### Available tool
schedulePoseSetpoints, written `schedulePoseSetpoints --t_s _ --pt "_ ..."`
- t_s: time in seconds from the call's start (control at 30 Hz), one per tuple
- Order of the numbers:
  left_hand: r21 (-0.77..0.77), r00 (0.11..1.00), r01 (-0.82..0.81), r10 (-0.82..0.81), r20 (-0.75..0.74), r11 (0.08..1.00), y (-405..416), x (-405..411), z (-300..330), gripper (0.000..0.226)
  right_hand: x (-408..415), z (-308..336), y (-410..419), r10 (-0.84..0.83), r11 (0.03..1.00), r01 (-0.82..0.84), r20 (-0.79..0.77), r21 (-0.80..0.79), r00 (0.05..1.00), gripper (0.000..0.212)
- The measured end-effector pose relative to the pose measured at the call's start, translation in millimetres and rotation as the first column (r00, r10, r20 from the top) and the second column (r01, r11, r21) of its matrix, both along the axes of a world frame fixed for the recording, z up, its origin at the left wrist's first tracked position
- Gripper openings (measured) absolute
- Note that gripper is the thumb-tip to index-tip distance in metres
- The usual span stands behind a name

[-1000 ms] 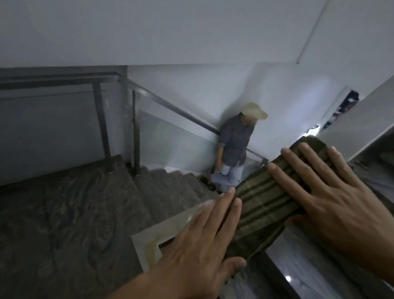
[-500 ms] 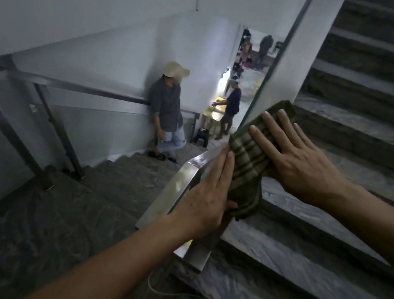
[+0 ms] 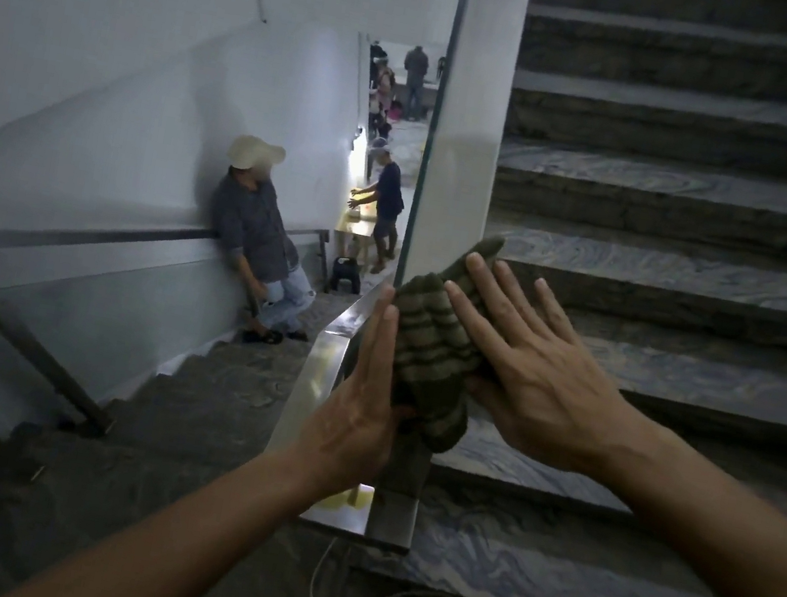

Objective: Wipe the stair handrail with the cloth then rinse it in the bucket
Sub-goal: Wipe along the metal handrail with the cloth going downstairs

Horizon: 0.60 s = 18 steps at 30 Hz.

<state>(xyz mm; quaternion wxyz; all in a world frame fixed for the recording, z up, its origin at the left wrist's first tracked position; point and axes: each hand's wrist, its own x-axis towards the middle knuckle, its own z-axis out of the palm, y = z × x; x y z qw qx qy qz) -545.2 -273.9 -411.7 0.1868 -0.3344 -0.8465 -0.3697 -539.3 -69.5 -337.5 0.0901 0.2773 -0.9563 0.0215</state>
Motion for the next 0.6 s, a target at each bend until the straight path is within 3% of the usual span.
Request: schedulePoseSetpoints --t_s 0.1,0.2,0.33,0.4,0.47,0.6 --pt "-0.048 0.997 0.037 -0.04 -0.06 0.998 -4.9 -4.2 -11.6 0.094 16.8 -7.5 -5.3 -0.013 0.997 0.016 0.041 -0.078 0.999 0.08" --pt "-0.096 0.995 0.101 -0.101 0.009 0.99 -9.1 -13.8 -20.7 0.107 25.0 -13.2 -12.1 -0.037 0.988 0.039 0.017 -0.149 0.999 0.084" --pt "-0.063 0.973 0.226 -0.221 0.066 0.972 -15.0 -23.4 -33.9 0.093 21.8 -28.9 -25.1 -0.135 0.964 0.108 -0.1 -0.242 0.986 0.08" --pt "-0.051 0.961 0.275 -0.274 0.029 0.96 -19.0 -27.7 -44.2 0.09 20.7 -39.2 -31.6 -0.186 0.948 0.125 -0.188 -0.293 0.965 0.077" --pt "-0.059 0.941 0.336 -0.337 -0.013 0.94 -24.4 -31.8 -54.8 0.102 22.8 -50.1 -38.3 -0.222 0.938 0.134 -0.256 -0.321 0.941 0.074" --pt "-0.055 0.889 0.44 -0.444 -0.111 0.896 -29.1 -40.7 -67.7 0.108 33.5 -70.1 -60.6 -0.311 0.885 0.184 -0.25 -0.427 0.917 0.072"
